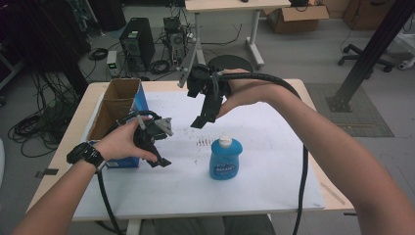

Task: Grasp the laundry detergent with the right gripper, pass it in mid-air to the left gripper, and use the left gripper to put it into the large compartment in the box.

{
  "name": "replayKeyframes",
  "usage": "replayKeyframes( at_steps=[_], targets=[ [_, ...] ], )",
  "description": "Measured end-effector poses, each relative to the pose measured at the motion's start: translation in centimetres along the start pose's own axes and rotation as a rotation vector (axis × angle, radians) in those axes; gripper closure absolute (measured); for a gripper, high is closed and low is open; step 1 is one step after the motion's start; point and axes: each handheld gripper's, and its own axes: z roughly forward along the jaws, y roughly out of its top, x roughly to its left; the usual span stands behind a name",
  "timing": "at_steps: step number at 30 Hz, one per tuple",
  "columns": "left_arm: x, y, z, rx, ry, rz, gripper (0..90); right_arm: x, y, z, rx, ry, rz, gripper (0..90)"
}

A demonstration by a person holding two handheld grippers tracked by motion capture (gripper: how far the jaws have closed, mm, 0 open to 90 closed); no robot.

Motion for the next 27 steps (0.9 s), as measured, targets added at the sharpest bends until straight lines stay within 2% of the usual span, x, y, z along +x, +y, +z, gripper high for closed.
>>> replayKeyframes(
  at_steps=[17, 22, 26, 27],
  targets=[
    [-0.2, 0.2, -0.9, -0.003, 0.012, -0.014, 3.8, 0.0, -0.2, -0.9, -0.024, -0.014, -0.010, 1.6],
    [-0.2, 0.1, -1.1, -0.007, 0.019, -0.015, 3.8, 0.0, -0.8, -1.9, -0.060, -0.026, -0.004, 1.5],
    [-0.1, 0.1, -1.2, -0.010, 0.016, -0.016, 3.8, -0.2, -1.8, -3.4, -0.118, -0.049, 0.007, 1.4],
    [-0.2, 0.1, -1.2, -0.010, 0.017, -0.021, 3.8, -0.2, -1.8, -3.4, -0.118, -0.049, 0.007, 1.4]
  ],
)
